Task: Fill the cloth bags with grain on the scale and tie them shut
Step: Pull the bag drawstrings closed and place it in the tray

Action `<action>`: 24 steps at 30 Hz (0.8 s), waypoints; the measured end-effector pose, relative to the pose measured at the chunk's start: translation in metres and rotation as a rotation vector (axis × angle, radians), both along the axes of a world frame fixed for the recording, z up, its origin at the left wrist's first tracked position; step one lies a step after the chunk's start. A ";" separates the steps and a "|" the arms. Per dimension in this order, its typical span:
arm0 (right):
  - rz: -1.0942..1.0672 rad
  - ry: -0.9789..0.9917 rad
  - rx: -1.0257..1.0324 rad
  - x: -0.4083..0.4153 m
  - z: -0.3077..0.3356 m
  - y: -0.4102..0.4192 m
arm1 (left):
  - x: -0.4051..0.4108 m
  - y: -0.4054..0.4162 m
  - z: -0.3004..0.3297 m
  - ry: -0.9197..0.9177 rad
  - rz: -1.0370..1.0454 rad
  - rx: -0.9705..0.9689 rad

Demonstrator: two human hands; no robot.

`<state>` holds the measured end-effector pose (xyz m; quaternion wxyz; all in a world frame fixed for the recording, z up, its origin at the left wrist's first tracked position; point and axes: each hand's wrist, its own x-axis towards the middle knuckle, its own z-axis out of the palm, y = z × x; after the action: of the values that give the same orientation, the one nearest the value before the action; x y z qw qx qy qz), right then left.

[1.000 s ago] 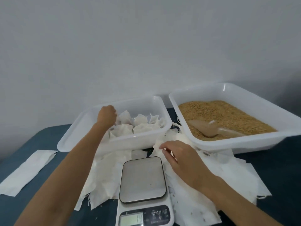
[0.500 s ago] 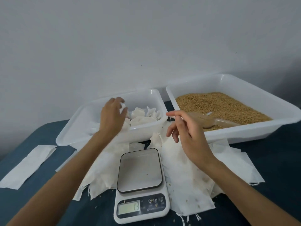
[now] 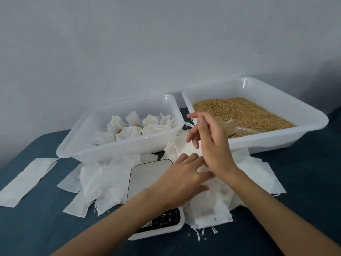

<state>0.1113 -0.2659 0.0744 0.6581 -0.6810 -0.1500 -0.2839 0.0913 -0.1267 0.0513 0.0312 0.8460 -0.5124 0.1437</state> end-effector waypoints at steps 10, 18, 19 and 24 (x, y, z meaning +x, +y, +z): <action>0.286 0.161 -0.266 -0.001 -0.003 -0.003 | 0.015 0.053 0.000 0.367 0.415 -0.818; 0.322 0.277 -0.246 -0.001 -0.023 0.013 | 0.022 0.081 -0.014 0.679 0.462 -1.143; 0.302 0.266 -0.253 -0.001 -0.025 0.013 | 0.021 0.082 -0.013 0.655 0.475 -1.149; 0.083 0.194 -0.306 -0.006 -0.030 0.023 | 0.010 0.081 -0.011 0.484 0.478 -1.259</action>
<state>0.1053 -0.2425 0.0448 0.5692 -0.7907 -0.1551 -0.1635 0.1016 -0.0462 0.0402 0.5939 0.7648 -0.1113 0.2236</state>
